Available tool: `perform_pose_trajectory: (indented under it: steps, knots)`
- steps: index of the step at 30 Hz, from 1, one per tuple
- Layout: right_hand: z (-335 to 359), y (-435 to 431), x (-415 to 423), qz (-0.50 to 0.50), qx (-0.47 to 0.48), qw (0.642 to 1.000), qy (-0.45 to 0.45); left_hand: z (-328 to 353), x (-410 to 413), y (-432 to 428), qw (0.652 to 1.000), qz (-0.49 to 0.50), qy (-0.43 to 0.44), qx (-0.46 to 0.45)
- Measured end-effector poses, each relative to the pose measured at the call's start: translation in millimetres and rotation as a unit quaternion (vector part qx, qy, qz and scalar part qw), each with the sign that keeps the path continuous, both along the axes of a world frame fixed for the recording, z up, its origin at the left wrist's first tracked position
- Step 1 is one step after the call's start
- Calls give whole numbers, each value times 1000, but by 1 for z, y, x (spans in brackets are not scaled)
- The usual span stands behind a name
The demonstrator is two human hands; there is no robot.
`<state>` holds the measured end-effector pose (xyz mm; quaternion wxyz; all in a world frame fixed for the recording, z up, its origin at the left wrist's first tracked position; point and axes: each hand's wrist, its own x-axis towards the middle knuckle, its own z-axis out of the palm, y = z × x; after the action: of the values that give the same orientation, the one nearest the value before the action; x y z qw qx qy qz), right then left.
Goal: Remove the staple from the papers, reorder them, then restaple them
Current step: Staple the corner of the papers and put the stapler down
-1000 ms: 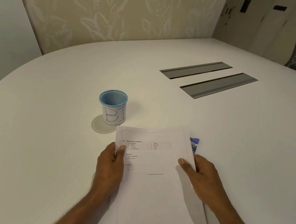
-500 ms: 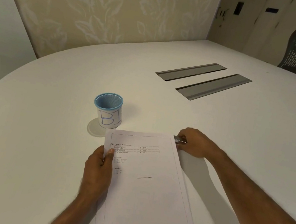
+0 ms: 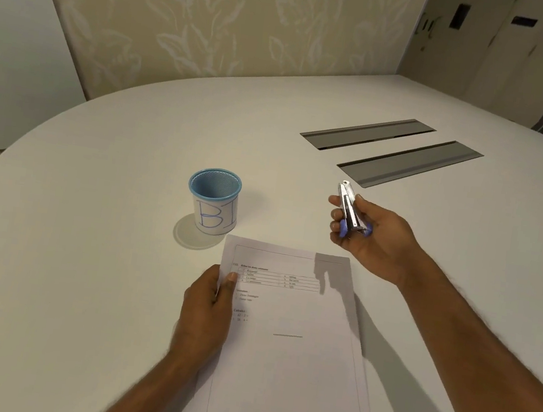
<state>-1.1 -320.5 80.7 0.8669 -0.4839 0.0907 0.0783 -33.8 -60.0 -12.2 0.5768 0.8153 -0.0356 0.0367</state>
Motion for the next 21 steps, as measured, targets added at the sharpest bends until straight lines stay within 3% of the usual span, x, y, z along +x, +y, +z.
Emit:
perform_pose_trajectory:
  steps: [6,10,15,21]
  knots:
    - [0,26,9,37,46,998,-5,1,1,-8,1000,-17,-4,-12]
    - [-4,40,13,42,-68,992,-93,0,-1,-9,999,-28,0,-18]
    - [-13,50,16,85,-308,931,-177,-3,0,-9,999,-27,-6,-19]
    - [-17,54,16,144,-291,928,-185,-5,-2,-10,999,-39,-5,-21]
